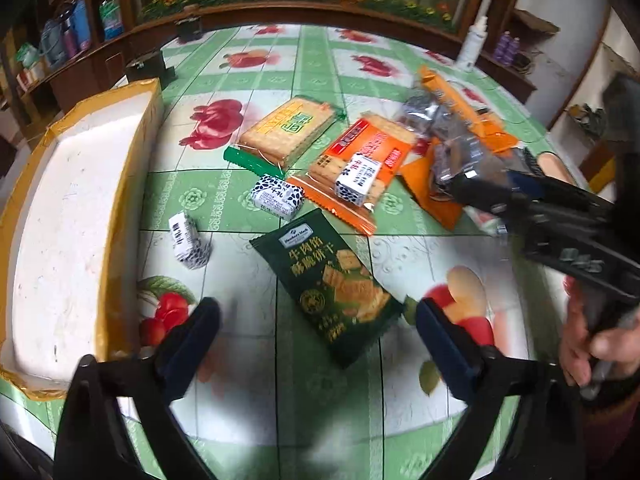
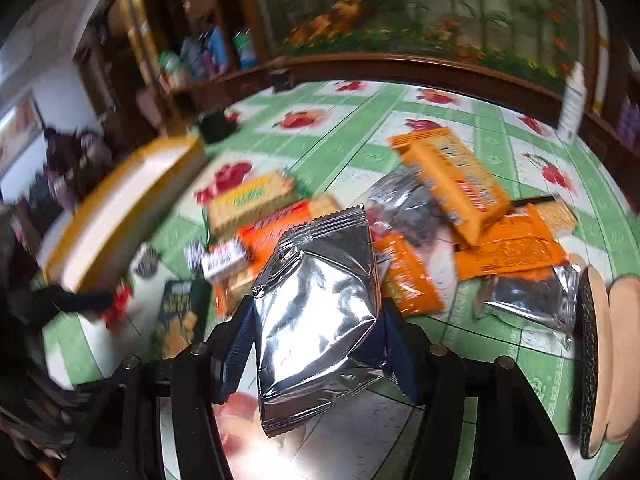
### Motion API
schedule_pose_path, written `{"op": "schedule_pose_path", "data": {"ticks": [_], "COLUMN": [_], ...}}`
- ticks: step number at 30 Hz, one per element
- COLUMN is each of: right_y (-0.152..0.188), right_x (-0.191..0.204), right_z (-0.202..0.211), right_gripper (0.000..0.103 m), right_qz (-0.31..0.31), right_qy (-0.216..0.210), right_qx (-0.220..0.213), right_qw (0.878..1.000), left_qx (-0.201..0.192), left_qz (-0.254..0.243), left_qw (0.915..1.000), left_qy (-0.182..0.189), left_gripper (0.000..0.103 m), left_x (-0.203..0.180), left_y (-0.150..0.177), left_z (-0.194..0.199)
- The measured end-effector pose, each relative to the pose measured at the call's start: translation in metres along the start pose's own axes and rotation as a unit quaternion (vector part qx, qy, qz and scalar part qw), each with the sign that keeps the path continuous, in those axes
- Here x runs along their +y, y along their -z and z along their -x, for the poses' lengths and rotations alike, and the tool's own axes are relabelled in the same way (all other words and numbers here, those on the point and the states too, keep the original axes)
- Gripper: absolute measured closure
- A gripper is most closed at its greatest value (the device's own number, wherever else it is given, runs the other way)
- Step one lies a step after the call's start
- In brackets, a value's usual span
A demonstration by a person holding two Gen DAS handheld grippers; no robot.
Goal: Organize snacks
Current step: 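Lift the foil bag with the right gripper while the left grasps the dark green cracker pack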
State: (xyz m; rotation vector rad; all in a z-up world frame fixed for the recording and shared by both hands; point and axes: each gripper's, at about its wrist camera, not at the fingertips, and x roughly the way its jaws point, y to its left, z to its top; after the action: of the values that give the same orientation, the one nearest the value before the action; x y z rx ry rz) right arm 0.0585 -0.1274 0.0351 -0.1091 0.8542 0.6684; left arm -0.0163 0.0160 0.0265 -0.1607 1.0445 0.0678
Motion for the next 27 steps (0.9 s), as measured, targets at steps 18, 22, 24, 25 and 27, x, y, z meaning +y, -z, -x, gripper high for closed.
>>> {"op": "schedule_pose_path", "data": {"ticks": [18,22,24,25,27], "right_y": [-0.001,0.0,0.0,0.0,0.0], "right_x": [0.008,0.009,0.007,0.006,0.005], "right_z": [0.011,0.008,0.007,0.006,0.004], "right_gripper": [0.037,0.037,0.037,0.037,0.037], "right_qz": [-0.007,-0.004,-0.006,-0.007,-0.01], "right_qy": [-0.007,-0.005,-0.005,-0.004,-0.007], "right_qx": [-0.035,-0.032,-0.03,-0.028,-0.025], "right_qw": [0.999,0.999,1.0,1.0,1.0], "left_qx": [-0.01,-0.017,-0.015,-0.014,-0.024], "left_qz": [0.001,0.002,0.01,0.016,0.028], "left_qw": [0.9987,0.9992,0.9989,0.9989,0.9985], "left_qy": [0.05,0.036,0.042,0.042,0.041], "left_gripper": [0.093,0.074,0.061,0.046,0.037], "left_x": [0.002,0.004,0.007,0.009,0.014], "left_y": [0.001,-0.004,-0.008,-0.009,-0.012], "left_z": [-0.011,-0.013,-0.015,-0.015,-0.015]}}
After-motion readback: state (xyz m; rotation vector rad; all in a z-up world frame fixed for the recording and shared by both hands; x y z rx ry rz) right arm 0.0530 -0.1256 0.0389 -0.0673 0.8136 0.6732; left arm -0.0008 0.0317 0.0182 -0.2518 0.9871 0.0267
